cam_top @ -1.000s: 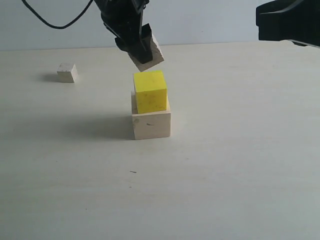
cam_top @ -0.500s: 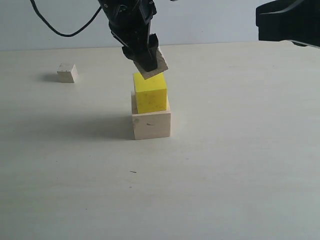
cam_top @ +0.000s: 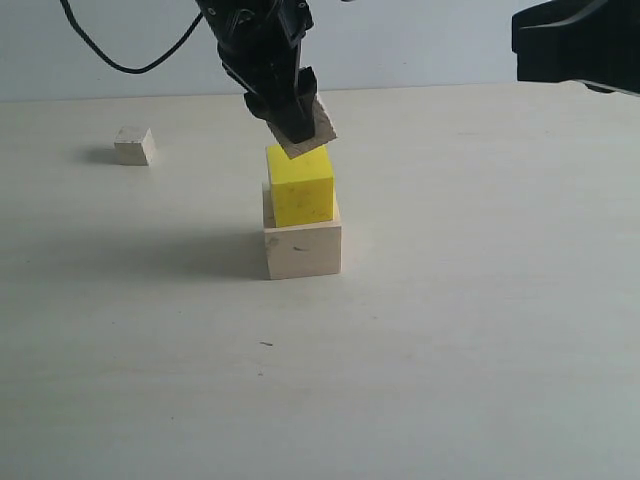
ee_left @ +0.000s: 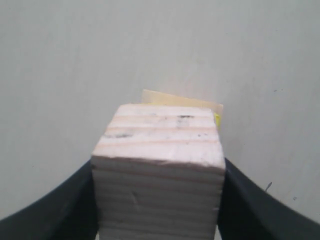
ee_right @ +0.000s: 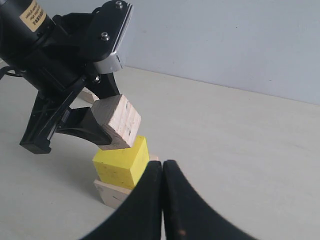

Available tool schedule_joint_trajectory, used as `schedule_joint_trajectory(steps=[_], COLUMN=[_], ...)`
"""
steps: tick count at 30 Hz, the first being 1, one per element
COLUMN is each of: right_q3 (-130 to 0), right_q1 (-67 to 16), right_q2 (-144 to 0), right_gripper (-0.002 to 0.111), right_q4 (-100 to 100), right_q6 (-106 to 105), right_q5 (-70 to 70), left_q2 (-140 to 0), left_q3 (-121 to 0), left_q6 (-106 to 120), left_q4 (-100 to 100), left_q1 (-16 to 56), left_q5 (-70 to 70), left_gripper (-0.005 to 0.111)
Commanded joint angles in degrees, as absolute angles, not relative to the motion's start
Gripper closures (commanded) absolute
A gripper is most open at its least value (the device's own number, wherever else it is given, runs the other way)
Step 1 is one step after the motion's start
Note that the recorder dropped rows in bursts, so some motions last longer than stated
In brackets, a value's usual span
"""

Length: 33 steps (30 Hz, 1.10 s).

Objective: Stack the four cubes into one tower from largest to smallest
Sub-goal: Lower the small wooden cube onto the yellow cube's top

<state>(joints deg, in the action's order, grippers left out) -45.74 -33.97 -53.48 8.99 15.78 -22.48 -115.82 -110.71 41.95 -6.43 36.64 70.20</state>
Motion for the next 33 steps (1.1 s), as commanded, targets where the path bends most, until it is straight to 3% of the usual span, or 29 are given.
schedule_joint_trajectory(steps=[1,33], right_q3=[-45.5,-45.5], right_q1=[-33.9,-33.9], right_q2=[-53.4,-53.4], right_gripper=[0.108,0.108], right_q4=[9.0,9.0], right_q6=[15.5,15.0], right_q5=[-22.2,-22.2], left_q2=[-115.9,-117.6], left_q3=[-111.3,-111.3], left_q6=[41.7,44.4], left_q4=[-7.5,-4.0], left_q1=[36.7,36.7], left_q5=[70.0,70.0], left_gripper=[0.107,0.107])
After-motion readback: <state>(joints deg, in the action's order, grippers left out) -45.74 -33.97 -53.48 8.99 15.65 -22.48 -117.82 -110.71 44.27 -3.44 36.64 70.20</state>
